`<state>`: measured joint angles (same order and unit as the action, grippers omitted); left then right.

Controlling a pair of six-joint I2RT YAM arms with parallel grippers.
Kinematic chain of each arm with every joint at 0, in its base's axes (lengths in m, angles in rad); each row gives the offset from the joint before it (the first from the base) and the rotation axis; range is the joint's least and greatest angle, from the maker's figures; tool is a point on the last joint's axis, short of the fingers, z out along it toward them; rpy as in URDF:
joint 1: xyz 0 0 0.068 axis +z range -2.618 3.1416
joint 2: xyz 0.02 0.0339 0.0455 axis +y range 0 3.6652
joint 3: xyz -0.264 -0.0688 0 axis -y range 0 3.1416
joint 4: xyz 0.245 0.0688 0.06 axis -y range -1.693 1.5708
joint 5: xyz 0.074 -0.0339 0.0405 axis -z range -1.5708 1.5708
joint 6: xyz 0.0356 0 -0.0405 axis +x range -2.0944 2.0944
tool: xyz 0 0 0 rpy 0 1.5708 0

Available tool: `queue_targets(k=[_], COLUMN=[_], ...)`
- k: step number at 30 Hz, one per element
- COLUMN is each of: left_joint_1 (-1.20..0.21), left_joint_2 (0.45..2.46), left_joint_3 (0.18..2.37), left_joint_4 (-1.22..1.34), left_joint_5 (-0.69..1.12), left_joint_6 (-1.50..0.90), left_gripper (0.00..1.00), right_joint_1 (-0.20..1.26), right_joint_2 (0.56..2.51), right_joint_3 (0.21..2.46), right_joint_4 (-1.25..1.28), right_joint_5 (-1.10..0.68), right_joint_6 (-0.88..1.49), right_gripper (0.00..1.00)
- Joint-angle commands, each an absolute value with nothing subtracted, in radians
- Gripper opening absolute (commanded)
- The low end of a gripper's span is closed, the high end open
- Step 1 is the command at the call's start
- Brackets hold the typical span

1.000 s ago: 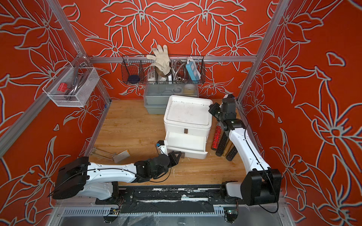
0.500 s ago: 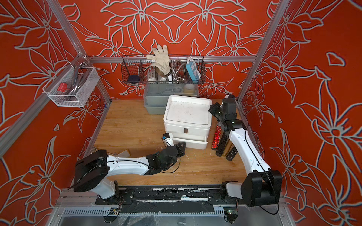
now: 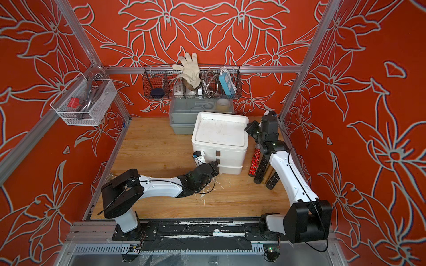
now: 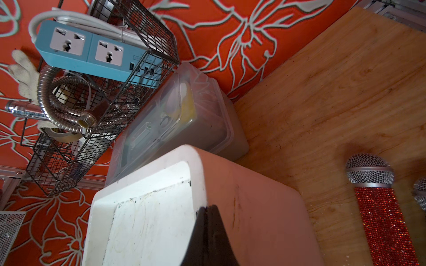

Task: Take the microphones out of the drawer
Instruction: Close the drawer in the storage box.

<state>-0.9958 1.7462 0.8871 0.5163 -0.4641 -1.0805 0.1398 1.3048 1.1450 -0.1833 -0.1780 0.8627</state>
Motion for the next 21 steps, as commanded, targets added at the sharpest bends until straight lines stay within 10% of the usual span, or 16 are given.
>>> queue_targets(k=[1,5,8,12,21], left_joint_1=[-0.981,-0.953,-0.953,-0.961,-0.96], left_joint_2=[1.766,1.764,1.728,1.633,1.239], left_joint_3=[0.913,0.907,0.883,0.803,0.674], left_joint_4=[0.52,0.517,0.5,0.482,0.24], left_joint_5=[-0.436,-0.39,-0.321,-0.243,-0.267], left_joint_6=[-1.041,-1.031,-1.029,-1.054,-0.96], left_gripper=[0.0,0.0,0.0,0.16,0.57], right_joint_1=[0.172,0.171,0.17,0.162,0.11], right_joint_2=[1.36,1.364,1.369,1.363,1.34], right_joint_3=[1.107,1.11,1.135,1.161,1.32], right_joint_4=[-0.386,-0.386,-0.407,-0.41,-0.524], right_joint_5=[-0.275,-0.275,-0.27,-0.259,-0.239], right_joint_6=[0.851,0.844,0.823,0.801,0.685], right_gripper=[0.0,0.0,0.18,0.49,0.55])
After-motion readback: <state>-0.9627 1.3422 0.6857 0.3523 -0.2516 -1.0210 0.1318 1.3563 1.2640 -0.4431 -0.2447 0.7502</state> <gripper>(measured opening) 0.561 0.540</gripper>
